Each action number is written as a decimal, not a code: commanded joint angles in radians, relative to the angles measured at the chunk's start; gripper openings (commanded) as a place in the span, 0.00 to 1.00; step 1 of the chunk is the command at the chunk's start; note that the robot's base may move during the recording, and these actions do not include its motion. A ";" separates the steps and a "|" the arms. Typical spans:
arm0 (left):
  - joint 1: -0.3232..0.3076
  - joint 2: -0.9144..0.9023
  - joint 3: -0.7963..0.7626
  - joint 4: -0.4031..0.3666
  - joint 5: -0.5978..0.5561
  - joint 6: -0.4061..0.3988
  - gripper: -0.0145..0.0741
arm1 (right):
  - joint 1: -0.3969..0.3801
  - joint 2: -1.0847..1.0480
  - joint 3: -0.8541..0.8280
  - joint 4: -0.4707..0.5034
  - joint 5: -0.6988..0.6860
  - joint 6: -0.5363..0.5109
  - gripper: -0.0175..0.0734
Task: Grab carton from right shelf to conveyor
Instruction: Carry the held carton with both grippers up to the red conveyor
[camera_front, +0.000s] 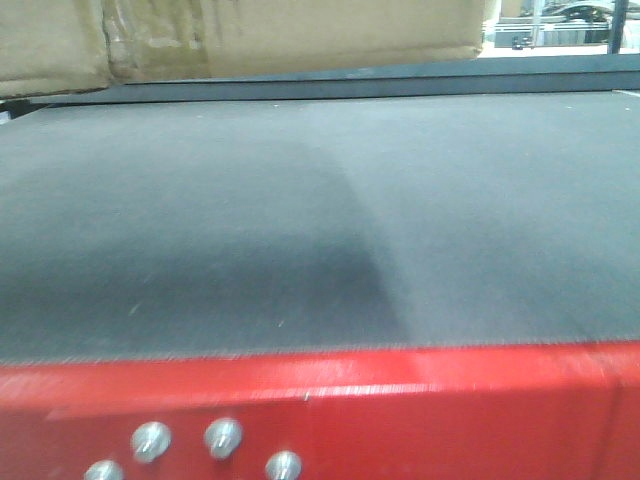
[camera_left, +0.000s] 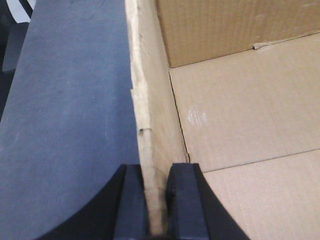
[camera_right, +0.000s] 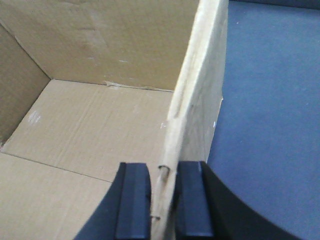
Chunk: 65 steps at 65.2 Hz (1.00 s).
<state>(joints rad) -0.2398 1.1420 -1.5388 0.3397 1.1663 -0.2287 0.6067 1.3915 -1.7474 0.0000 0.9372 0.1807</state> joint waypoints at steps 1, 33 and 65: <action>0.012 -0.008 -0.001 0.182 0.035 0.016 0.15 | -0.015 -0.026 -0.013 -0.058 -0.030 -0.015 0.12; 0.012 -0.008 -0.001 0.182 0.035 0.016 0.15 | -0.015 -0.026 -0.013 -0.058 -0.030 -0.015 0.12; 0.012 -0.008 -0.001 0.182 0.035 0.016 0.15 | -0.015 -0.026 -0.013 -0.058 -0.030 -0.015 0.12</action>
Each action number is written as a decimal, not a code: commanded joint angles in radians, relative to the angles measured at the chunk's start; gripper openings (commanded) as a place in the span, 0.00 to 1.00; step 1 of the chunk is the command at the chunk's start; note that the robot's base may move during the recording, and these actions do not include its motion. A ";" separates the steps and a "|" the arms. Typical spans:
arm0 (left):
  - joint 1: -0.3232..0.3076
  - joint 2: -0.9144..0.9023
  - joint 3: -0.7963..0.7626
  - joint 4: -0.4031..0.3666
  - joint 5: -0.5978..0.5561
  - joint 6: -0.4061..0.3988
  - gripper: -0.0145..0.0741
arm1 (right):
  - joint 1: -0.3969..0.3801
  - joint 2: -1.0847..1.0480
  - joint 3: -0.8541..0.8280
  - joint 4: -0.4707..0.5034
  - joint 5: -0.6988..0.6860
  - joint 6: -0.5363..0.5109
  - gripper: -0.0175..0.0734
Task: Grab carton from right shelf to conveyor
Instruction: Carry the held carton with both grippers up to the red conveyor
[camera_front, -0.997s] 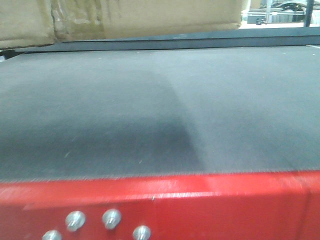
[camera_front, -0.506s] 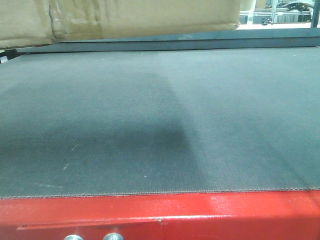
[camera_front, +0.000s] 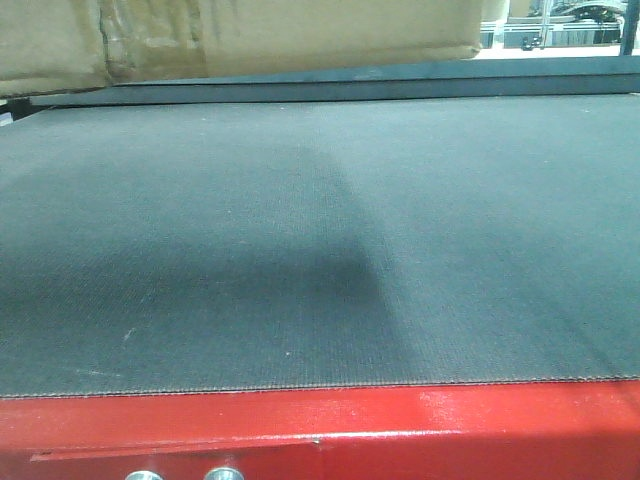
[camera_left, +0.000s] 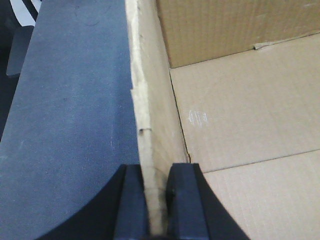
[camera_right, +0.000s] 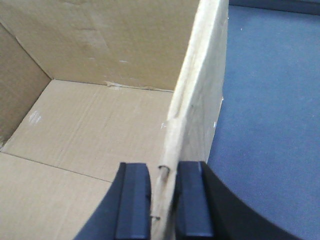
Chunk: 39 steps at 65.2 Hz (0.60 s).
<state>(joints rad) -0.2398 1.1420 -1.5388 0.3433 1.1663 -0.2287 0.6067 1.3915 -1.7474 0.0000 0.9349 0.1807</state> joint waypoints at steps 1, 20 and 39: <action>0.012 -0.008 -0.001 0.179 0.035 0.016 0.15 | -0.015 -0.026 -0.013 -0.058 -0.027 -0.015 0.12; 0.012 -0.008 -0.001 0.175 0.035 0.016 0.15 | -0.015 -0.026 -0.013 -0.058 -0.027 -0.015 0.12; 0.012 -0.008 -0.001 0.173 0.029 0.016 0.15 | -0.015 -0.026 -0.013 -0.058 -0.027 -0.015 0.12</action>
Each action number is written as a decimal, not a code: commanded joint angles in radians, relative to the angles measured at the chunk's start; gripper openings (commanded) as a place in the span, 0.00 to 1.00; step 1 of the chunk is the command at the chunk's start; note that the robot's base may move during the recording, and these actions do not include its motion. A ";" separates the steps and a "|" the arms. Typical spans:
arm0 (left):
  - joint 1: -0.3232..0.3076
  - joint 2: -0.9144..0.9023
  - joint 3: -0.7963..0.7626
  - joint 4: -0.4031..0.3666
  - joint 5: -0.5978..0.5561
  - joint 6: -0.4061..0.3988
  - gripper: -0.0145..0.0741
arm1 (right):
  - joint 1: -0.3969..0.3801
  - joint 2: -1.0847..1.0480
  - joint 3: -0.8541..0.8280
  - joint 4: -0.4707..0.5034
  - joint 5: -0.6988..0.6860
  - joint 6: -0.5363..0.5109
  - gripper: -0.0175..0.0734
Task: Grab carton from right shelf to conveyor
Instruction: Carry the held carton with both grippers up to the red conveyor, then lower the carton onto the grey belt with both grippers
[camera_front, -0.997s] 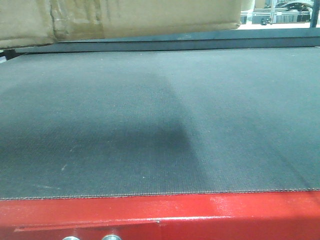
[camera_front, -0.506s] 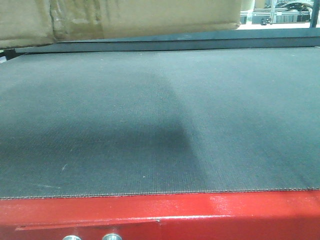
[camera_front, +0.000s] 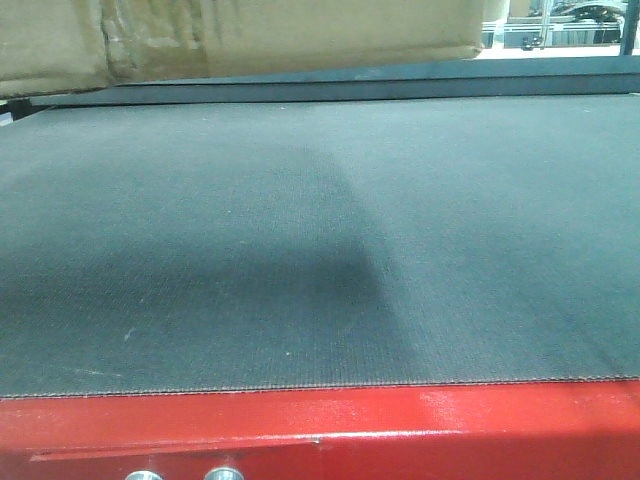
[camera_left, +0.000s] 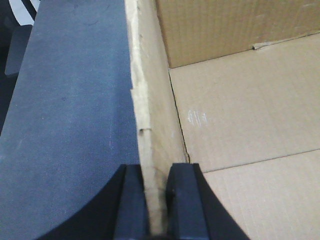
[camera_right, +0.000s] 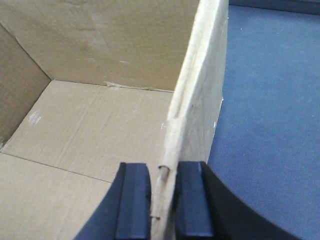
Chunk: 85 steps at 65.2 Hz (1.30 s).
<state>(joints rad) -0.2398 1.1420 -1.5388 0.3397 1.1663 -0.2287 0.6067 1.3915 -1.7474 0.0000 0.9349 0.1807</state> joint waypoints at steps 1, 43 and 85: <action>0.012 -0.008 -0.001 0.177 0.026 0.016 0.15 | -0.015 -0.026 -0.013 -0.058 -0.027 -0.015 0.12; 0.037 0.241 0.022 -0.250 -0.270 0.016 0.15 | -0.215 0.076 -0.013 -0.065 0.101 -0.015 0.12; 0.037 0.415 0.032 -0.224 -0.315 0.016 0.71 | -0.218 0.283 0.005 -0.067 0.051 -0.015 0.74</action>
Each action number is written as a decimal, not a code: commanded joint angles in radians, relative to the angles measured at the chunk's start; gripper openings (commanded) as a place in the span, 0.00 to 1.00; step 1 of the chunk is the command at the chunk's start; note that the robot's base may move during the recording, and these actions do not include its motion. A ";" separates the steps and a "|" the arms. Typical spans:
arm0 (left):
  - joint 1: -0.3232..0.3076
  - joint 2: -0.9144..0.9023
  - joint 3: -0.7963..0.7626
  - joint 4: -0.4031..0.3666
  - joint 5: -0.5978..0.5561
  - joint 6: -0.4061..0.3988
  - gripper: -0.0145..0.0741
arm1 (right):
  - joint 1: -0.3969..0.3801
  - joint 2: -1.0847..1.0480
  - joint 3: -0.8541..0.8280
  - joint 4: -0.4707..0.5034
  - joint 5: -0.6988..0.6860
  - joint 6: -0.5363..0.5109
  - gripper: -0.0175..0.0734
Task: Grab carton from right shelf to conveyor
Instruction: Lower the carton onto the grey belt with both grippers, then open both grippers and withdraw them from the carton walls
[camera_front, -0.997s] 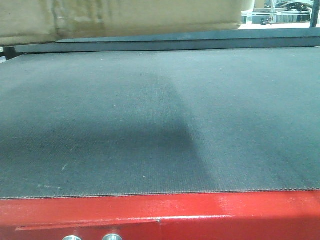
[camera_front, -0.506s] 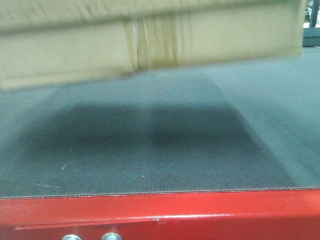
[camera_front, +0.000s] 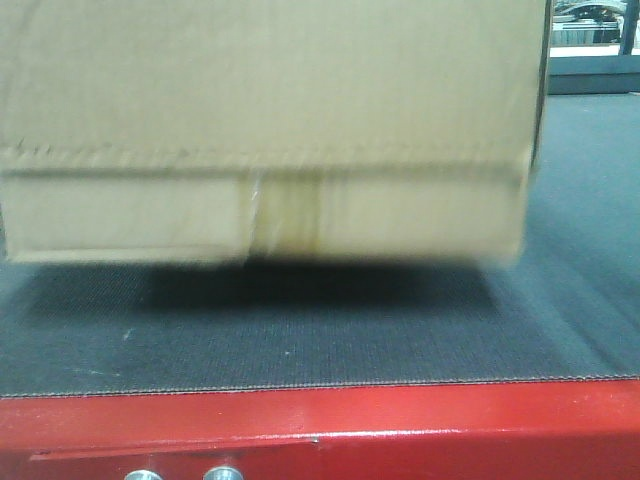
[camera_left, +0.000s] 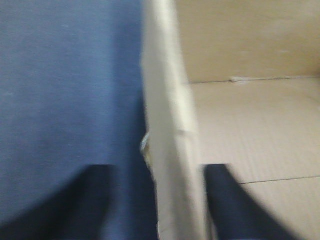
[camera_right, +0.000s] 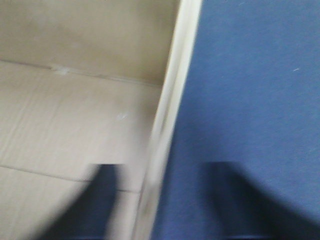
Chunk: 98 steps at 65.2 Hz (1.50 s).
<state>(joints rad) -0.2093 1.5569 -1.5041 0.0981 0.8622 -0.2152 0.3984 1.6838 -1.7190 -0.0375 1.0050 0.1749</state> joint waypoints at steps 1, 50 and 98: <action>0.006 0.000 -0.003 0.018 -0.011 0.002 0.75 | -0.010 -0.009 -0.031 -0.029 -0.019 -0.009 0.79; 0.029 -0.260 0.021 0.203 0.143 0.002 0.11 | -0.165 -0.182 -0.055 -0.068 0.163 -0.009 0.10; 0.210 -0.601 0.778 -0.017 -0.354 0.138 0.18 | -0.218 -0.612 0.818 -0.091 -0.385 -0.027 0.12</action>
<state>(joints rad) 0.0000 1.0235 -0.7884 0.0918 0.6016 -0.0859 0.1840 1.1397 -0.9992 -0.1076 0.7334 0.1567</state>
